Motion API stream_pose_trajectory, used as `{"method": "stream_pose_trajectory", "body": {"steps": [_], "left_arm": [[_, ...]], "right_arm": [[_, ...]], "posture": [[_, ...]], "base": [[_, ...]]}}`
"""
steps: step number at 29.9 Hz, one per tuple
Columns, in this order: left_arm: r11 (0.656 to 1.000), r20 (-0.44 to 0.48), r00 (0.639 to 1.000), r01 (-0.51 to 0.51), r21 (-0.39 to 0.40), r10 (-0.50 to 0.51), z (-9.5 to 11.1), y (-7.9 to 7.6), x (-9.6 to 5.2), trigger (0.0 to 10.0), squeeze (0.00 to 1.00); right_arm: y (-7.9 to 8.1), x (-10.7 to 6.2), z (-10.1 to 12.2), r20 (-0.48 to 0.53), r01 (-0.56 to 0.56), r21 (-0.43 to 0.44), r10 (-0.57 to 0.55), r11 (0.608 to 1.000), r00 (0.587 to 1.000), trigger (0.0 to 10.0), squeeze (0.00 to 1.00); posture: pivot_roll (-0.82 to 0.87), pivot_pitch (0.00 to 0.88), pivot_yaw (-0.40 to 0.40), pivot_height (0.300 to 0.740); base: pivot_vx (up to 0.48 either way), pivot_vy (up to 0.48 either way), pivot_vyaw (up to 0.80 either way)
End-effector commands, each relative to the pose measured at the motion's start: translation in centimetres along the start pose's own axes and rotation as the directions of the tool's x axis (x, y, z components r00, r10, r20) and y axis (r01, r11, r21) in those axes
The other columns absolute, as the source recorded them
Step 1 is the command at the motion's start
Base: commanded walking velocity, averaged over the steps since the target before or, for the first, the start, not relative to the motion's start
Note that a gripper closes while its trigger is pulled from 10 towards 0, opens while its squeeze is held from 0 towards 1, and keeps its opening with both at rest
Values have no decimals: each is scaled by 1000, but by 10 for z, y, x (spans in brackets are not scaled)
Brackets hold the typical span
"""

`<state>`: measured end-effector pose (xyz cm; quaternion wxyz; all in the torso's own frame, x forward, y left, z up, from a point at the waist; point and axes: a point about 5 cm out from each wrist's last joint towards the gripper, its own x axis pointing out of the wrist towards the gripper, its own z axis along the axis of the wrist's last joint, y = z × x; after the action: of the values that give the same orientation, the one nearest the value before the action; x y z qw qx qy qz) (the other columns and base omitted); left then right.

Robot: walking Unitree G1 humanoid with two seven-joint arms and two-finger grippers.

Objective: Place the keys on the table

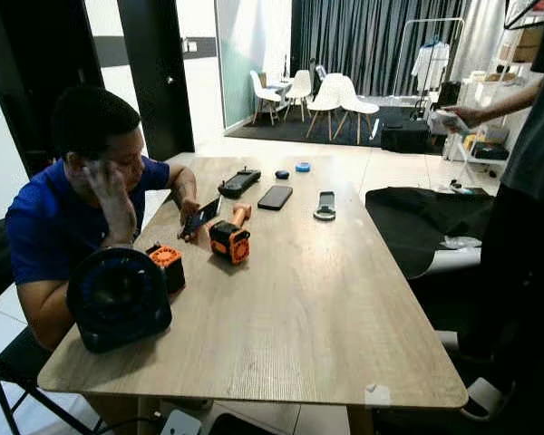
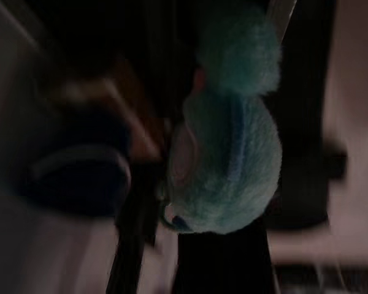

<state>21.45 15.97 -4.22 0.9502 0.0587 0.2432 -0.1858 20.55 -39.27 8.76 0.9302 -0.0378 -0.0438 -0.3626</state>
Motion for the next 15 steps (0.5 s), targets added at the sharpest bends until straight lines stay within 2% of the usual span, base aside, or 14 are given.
{"method": "stream_pose_trajectory", "body": {"steps": [1,4,5,7,8,9,10,12,13,14,15], "left_arm": [[1000,-4,1000,5,19,-5,-1,3,-3,10000,0],[1000,-3,1000,11,23,-11,-1,1,-2,10000,0],[1000,-3,1000,11,23,-11,-1,1,-2,10000,0],[1000,-2,1000,11,22,-11,0,2,-1,10000,0],[1000,-1,1000,12,23,-12,1,1,-1,10000,0],[1000,-1,1000,15,25,-15,0,1,-1,10000,0],[1000,-1,1000,15,25,-15,0,1,-1,10000,0],[999,-3,1000,19,31,-19,0,1,-1,10000,0],[999,-4,1000,19,31,-19,0,1,-1,10000,0],[999,-4,1000,19,31,-19,0,1,-1,10000,0],[999,-4,1000,19,31,-19,0,1,-1,10000,0]], "right_arm": [[9,5,5,-1,-37,49,37,998,999,10000,0],[47,26,33,45,-231,57,229,971,972,10000,0],[47,26,33,45,-231,57,229,971,972,10000,0],[71,35,46,36,-329,36,328,944,944,10000,0],[84,37,49,17,-386,21,385,922,923,10000,0],[111,40,57,-13,-480,-12,480,877,877,10000,0],[111,40,57,-13,-480,-12,480,877,877,10000,0],[140,37,68,-12,-582,-6,582,813,813,10000,0],[157,33,74,-1,-641,6,641,767,767,10000,0],[157,33,74,-1,-641,6,641,767,767,10000,0],[172,28,79,8,-693,12,693,721,721,10000,0]], "posture": [[47,11,36,740],[50,10,32,740],[50,10,32,740],[53,10,32,740],[54,10,34,740],[54,10,34,740],[54,10,34,740],[58,8,34,740],[59,8,34,740],[59,8,34,740],[60,8,34,740]], "base": [[0,0,0],[0,0,0],[0,0,0],[0,0,0],[0,0,0],[0,0,0],[0,0,0],[0,0,0],[0,0,0],[0,0,0],[0,0,0]]}}
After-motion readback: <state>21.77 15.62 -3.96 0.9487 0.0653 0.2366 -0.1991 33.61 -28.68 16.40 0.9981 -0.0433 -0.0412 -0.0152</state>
